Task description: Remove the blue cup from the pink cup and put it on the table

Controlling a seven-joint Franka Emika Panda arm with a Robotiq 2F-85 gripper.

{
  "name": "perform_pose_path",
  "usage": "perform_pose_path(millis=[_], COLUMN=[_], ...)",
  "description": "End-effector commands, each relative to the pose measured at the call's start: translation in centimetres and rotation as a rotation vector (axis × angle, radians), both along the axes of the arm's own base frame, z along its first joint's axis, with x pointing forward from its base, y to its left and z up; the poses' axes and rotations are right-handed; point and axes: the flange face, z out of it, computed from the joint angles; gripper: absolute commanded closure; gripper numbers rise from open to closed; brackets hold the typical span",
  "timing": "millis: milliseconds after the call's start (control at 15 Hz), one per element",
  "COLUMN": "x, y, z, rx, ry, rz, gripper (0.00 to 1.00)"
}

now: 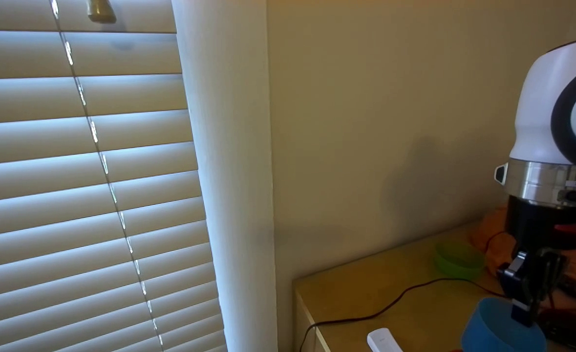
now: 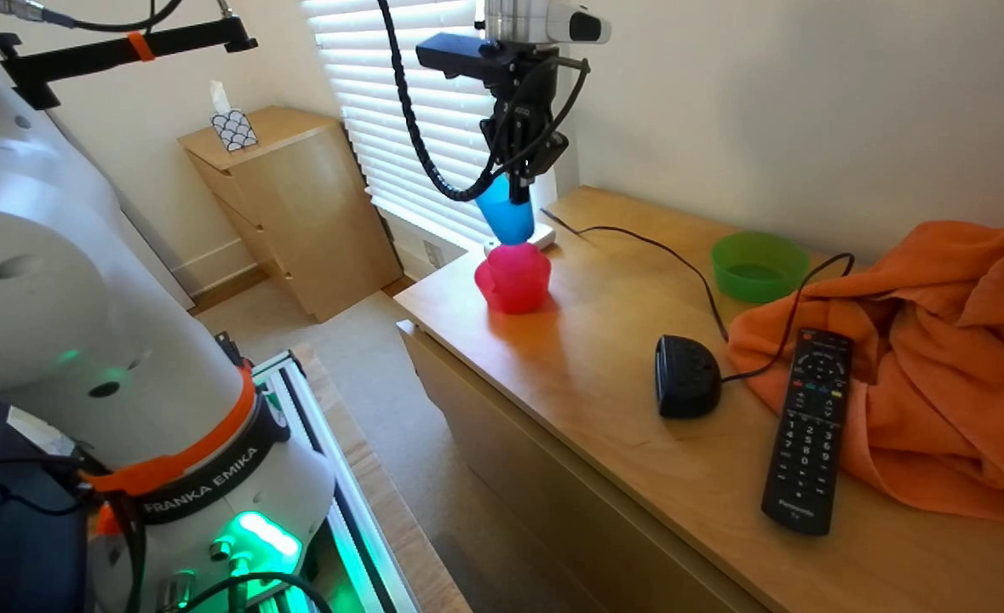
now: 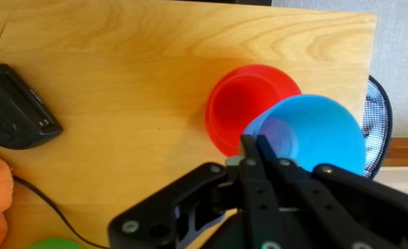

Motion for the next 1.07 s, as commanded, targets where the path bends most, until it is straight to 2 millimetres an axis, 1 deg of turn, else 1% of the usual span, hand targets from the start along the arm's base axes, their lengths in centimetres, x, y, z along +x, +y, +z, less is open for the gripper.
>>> perform_pose_path(millis=[0,67,133,267,400,533,800,1000], x=[-2.2,-2.5,-2.3,-1.0,-0.2,0.7,2.5,4.1], y=[-2.3,-3.5,-4.6,-7.2,-9.5,-11.4,-13.1,-14.9], z=[5.1,6.5,7.1,6.3,4.6,2.6,-1.6,-3.9], rx=[0.009,-0.006,-0.017,-0.061,-0.082,-0.086,-0.029,-0.017], ry=[-0.090,-0.120,-0.139,-0.127,-0.106,-0.053,0.012,0.038], rz=[-0.061,-0.111,-0.158,-0.253,-0.336,-0.395,-0.448,-0.505], gripper=[0.99,0.99,0.99,0.99,0.99,0.99,0.99,0.99])
